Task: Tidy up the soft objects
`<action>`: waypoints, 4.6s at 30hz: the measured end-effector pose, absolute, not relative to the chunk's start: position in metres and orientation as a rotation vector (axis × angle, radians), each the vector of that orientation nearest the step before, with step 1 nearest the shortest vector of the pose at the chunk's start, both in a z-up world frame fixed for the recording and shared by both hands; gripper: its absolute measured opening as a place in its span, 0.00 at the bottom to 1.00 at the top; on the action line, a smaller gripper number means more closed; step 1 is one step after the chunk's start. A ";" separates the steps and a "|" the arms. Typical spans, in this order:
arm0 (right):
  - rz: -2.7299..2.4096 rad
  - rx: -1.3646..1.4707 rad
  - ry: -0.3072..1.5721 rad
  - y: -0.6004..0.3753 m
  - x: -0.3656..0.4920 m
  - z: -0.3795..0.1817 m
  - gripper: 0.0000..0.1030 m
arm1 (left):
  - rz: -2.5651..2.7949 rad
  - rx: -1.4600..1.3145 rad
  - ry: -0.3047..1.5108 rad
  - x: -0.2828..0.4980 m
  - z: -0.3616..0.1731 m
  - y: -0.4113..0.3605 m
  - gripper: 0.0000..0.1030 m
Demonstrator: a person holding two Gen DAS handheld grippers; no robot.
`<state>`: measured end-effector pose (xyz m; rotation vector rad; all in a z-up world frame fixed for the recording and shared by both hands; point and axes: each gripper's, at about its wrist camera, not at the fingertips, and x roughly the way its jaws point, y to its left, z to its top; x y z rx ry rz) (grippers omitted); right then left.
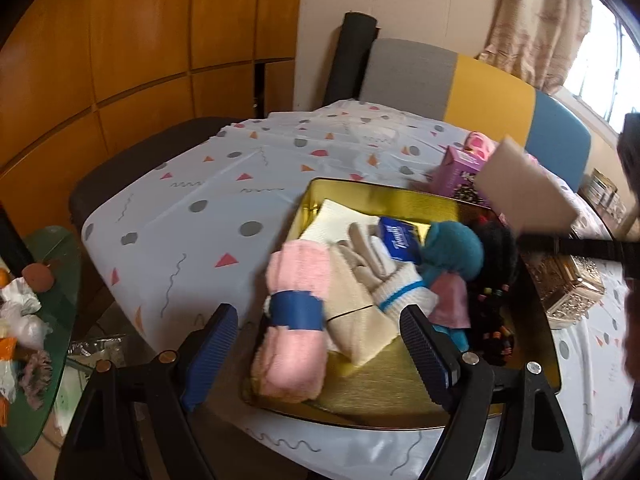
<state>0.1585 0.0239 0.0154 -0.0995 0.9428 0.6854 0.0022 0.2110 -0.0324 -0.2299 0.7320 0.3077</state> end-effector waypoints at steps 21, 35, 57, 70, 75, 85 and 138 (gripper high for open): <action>0.730 -0.103 1.064 0.025 0.105 -0.048 0.36 | 0.283 -0.224 0.769 0.006 -0.044 0.202 0.81; 0.626 -0.232 0.976 0.038 0.096 -0.062 0.36 | 0.277 -0.193 0.734 0.006 -0.033 0.187 0.88; 0.354 -0.108 0.746 -0.005 0.056 -0.025 0.40 | 0.314 -0.163 0.666 -0.009 -0.017 0.160 1.00; 0.317 -0.075 0.734 -0.019 0.051 -0.023 0.40 | 0.340 -0.134 0.643 -0.015 -0.012 0.148 1.00; 0.313 -0.071 0.728 -0.021 0.050 -0.021 0.40 | 0.335 -0.132 0.644 -0.015 -0.012 0.146 1.00; 0.310 -0.065 0.729 -0.022 0.051 -0.022 0.40 | 0.330 -0.131 0.651 -0.014 -0.013 0.145 1.00; 0.294 -0.049 0.729 -0.027 0.053 -0.020 0.40 | 0.313 -0.115 0.674 -0.012 -0.015 0.140 1.00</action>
